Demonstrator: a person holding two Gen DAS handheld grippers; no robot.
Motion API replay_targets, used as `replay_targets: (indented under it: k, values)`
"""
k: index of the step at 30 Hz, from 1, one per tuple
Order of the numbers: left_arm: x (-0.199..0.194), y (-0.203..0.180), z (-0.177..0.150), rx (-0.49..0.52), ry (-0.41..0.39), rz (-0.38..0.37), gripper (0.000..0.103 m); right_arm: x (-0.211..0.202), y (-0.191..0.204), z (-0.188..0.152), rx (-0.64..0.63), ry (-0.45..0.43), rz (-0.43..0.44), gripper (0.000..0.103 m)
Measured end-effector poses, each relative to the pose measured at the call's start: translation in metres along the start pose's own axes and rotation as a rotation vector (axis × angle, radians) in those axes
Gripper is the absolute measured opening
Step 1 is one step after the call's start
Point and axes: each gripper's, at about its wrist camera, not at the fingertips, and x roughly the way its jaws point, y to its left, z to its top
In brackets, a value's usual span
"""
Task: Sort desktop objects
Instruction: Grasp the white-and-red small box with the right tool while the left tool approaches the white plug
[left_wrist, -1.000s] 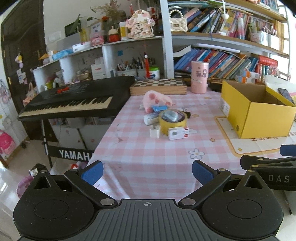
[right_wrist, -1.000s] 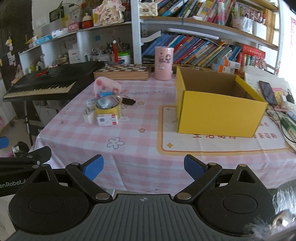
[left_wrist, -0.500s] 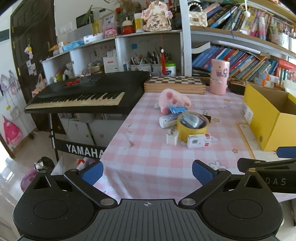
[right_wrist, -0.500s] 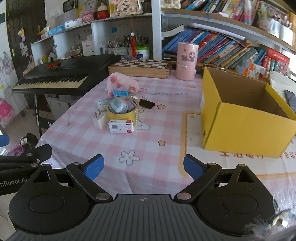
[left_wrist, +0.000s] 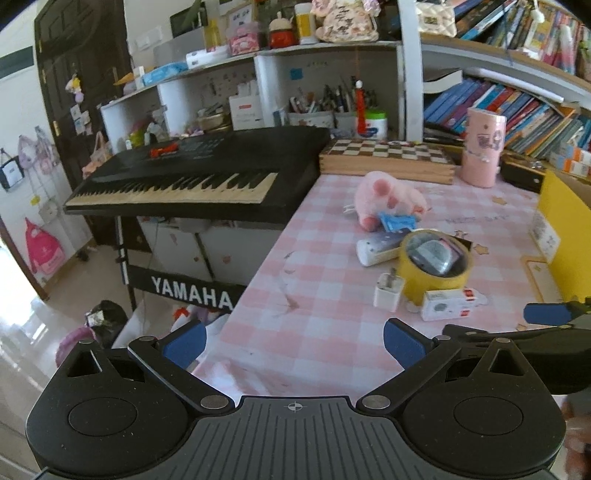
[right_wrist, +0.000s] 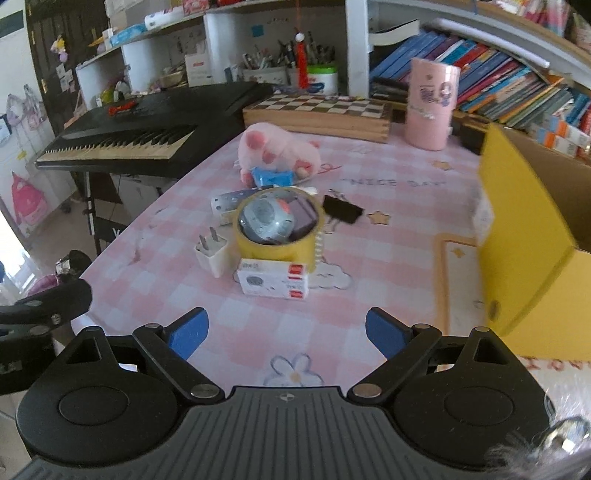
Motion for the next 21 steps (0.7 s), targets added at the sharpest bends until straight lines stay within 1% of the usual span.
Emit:
replay_targets:
  k: [5,7,9,11,13,15,16,17,20,21]
  values:
    - [0.011,0.001,0.008,0.019,0.016,0.032,0.103,0.030,0.005,0.010,-0.009,0.011,-0.015,0.091]
    - [0.015,0.000,0.011,0.025,0.020,0.046,0.103,0.039,0.006,0.013,-0.004,0.020,-0.010,0.090]
    - [0.019,0.000,0.014,0.025,0.025,0.054,0.103,0.046,0.006,0.016,-0.006,0.031,0.004,0.086]
    - [0.024,0.000,0.016,0.021,0.033,0.055,0.103,0.052,0.007,0.018,-0.023,0.033,0.009,0.086]
    - [0.028,-0.001,0.018,0.020,0.042,0.049,0.103,0.058,0.007,0.018,-0.039,0.039,0.008,0.082]
    - [0.034,-0.004,0.020,0.022,0.052,0.040,0.103,0.063,0.006,0.018,-0.043,0.054,0.007,0.069]
    - [0.037,-0.006,0.020,0.024,0.059,0.035,0.103,0.063,0.004,0.019,-0.055,0.045,0.006,0.064]
    - [0.041,-0.008,0.021,0.027,0.065,0.031,0.103,0.062,0.002,0.021,-0.067,0.047,0.019,0.052]
    - [0.051,-0.015,0.022,0.031,0.074,0.003,0.102,0.050,-0.018,0.028,-0.031,0.049,0.037,0.052]
    - [0.055,-0.018,0.023,0.030,0.072,-0.018,0.102,0.044,-0.025,0.030,-0.021,0.043,0.029,0.052]
